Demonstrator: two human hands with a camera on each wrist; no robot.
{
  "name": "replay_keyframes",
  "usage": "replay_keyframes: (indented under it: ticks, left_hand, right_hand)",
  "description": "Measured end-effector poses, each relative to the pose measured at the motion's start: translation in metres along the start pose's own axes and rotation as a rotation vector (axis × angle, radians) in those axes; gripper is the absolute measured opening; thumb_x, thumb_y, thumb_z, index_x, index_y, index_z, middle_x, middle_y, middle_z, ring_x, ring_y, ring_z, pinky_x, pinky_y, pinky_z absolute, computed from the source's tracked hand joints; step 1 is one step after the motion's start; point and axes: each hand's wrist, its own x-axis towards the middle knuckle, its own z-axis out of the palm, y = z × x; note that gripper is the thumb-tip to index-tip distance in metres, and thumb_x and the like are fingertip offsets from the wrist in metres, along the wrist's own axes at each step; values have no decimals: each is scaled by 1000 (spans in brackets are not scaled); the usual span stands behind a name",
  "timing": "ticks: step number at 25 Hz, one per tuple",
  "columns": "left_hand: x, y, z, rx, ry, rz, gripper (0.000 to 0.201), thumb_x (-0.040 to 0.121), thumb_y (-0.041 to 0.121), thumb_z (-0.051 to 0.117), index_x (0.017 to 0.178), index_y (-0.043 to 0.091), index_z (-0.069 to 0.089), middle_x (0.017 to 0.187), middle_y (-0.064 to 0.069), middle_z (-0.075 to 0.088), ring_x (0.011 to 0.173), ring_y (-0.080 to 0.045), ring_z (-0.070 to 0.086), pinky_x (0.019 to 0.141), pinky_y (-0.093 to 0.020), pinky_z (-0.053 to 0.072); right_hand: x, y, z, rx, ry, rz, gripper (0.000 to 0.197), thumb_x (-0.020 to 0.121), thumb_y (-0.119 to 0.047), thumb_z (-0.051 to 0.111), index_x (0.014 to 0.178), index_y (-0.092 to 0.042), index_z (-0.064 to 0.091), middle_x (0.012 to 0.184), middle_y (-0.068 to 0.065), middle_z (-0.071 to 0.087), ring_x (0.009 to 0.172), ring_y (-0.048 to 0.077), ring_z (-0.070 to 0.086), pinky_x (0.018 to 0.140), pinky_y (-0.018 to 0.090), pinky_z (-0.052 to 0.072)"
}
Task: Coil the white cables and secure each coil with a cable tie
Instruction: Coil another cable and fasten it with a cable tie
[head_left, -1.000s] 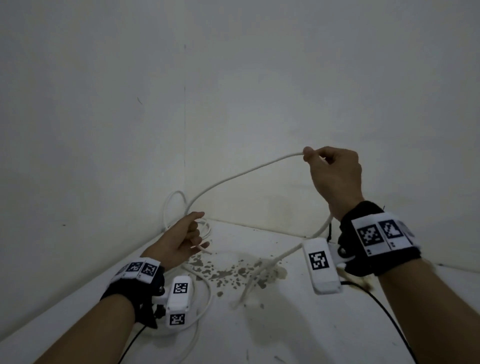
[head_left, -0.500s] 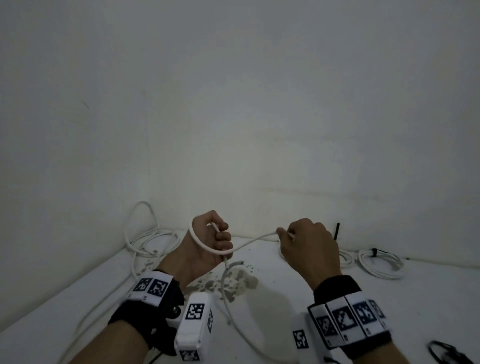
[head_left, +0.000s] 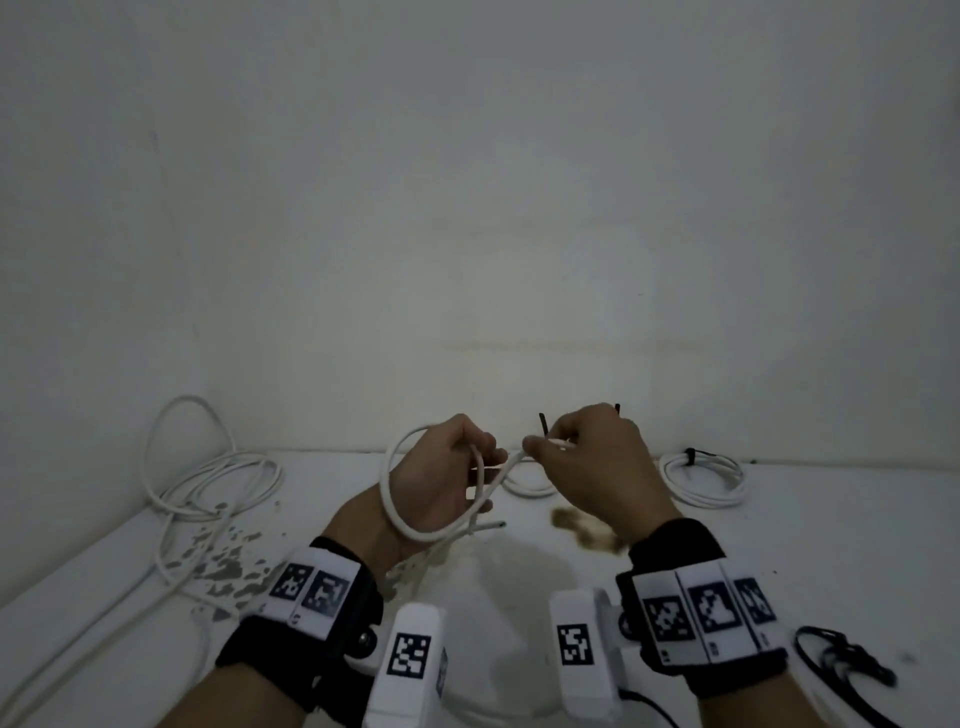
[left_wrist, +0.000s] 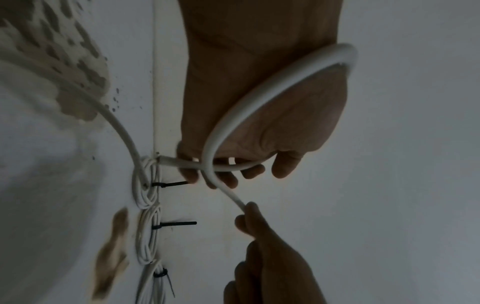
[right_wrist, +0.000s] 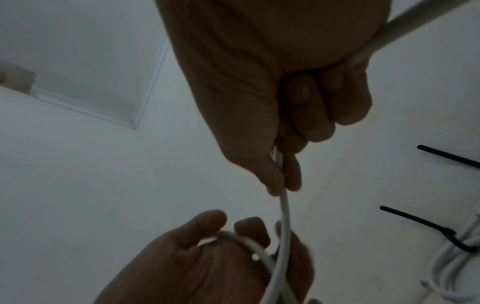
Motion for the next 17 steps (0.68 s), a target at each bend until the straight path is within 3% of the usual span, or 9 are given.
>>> replay_keyframes:
  ticks: [2,3,5,7,9,10,12,15,17]
  left_hand:
    - [1,-7,9,104,32,-23,38,93,19,38,64,14,62,86,-6,67,78,-22,59,67,-33,42]
    - [1,-12,12,148,27,-44,39,96,19,37,69,11,64,79,-6,68,68,-20,59,62,-31,42]
    - [1,-20,16,265,32,-34,23,99,17,33,84,11,49,65,-5,58,48,-14,43,51,-26,32]
    - [0,-24,11,399,83,42,8,99,10,32,95,15,38,65,-3,48,49,-11,35,50,-24,26]
    - [1,-25,-2,740,91,163,23,101,12,34,122,19,38,79,-1,52,64,-10,47,59,-23,38]
    - [1,-26,-8,965,83,214,33,102,14,33,134,20,33,94,-2,56,81,-12,55,73,-26,45]
    - [-1,-27,-15,1288,186,270,46,101,16,31,145,21,25,127,-6,49,117,-22,47,99,-35,36]
    - [-4,-20,-16,1315,329,266,48,101,16,33,147,27,24,137,-5,36,125,-24,35,103,-36,27]
    - [-6,-14,-21,1139,301,256,47,101,14,34,144,31,35,131,-3,41,118,-20,43,102,-34,37]
  right_hand:
    - [0,0,9,25,25,23,28,87,-38,71,69,-17,69,60,-4,61,63,14,60,54,24,40]
    - [0,0,12,33,26,23,26,87,-37,71,71,-15,71,62,-3,63,65,15,61,55,24,41]
    - [0,-1,16,108,27,33,26,87,-34,71,73,-11,72,58,-4,59,60,12,57,52,24,38]
    - [0,-4,16,292,-10,92,31,91,-33,69,77,-5,73,54,-5,50,52,9,47,48,22,32]
    - [-4,-9,11,561,-179,157,38,95,-38,64,85,-2,74,49,-6,40,42,9,35,45,20,26]
    - [-8,-12,7,641,-296,160,41,94,-44,64,91,-4,74,46,-8,38,39,9,32,43,20,24]
    - [-12,-14,3,617,-464,96,42,88,-51,69,101,-11,73,45,-11,38,38,9,32,41,20,25]
    - [-12,-11,4,416,-533,-14,28,85,-30,78,104,-15,65,46,-8,43,37,9,36,40,21,30]
    - [-12,-8,7,311,-528,-58,17,87,-21,75,99,-15,65,46,-7,49,37,11,40,41,21,36]
